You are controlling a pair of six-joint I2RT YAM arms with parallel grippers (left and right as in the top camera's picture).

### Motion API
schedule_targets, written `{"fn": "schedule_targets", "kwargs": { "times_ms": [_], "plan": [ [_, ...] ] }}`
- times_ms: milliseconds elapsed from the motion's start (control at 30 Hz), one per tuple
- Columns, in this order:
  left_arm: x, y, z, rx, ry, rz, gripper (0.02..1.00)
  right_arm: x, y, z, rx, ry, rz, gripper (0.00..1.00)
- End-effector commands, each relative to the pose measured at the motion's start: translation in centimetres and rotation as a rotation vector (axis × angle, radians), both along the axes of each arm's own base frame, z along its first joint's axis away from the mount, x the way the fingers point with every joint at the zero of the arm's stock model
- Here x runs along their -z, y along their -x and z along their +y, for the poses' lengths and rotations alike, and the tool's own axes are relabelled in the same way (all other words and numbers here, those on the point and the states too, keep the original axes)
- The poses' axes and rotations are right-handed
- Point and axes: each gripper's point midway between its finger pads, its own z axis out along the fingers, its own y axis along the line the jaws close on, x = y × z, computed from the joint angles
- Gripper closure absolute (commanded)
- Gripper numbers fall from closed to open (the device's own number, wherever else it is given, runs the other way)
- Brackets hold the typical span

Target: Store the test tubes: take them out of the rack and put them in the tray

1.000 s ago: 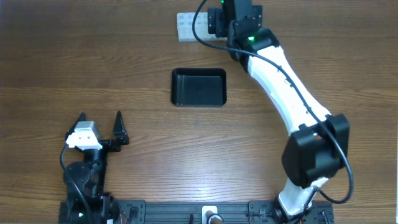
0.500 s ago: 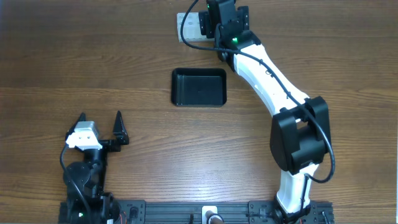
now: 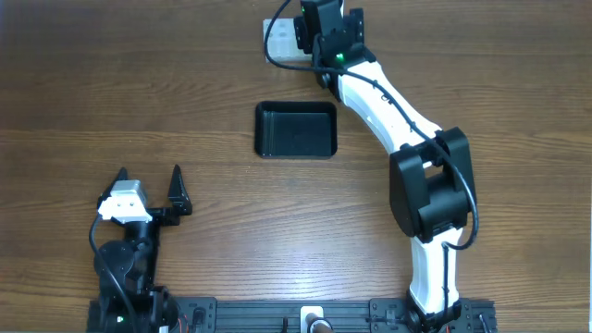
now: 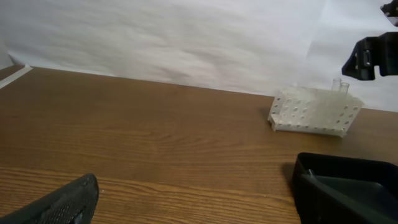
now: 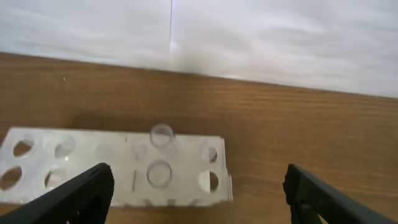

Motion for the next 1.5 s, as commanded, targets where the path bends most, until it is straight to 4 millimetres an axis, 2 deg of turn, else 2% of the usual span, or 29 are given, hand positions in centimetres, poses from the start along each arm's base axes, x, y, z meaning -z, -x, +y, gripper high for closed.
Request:
{"fn": "schedule_targets", "kwargs": {
  "times_ms": [33, 467, 1033, 1500],
  "plan": [
    [0.2, 0.0, 0.1, -0.004, -0.014, 0.003, 0.02, 0.0, -1.1, 0.5, 0.01, -0.001, -0.021, 0.139],
    [0.2, 0.0, 0.1, -0.004, -0.014, 0.003, 0.023, 1.7, -2.6, 1.2, 0.011, -0.003, -0.025, 0.189],
    [0.2, 0.0, 0.1, -0.004, -0.014, 0.003, 0.02, 3.0, -2.7, 0.9, 0.039, -0.007, -0.012, 0.29],
    [0.2, 0.0, 0.1, -0.004, -0.014, 0.003, 0.02, 3.6, -2.5, 1.9, 0.014, -0.047, 0.005, 0.286]
  ]
}}
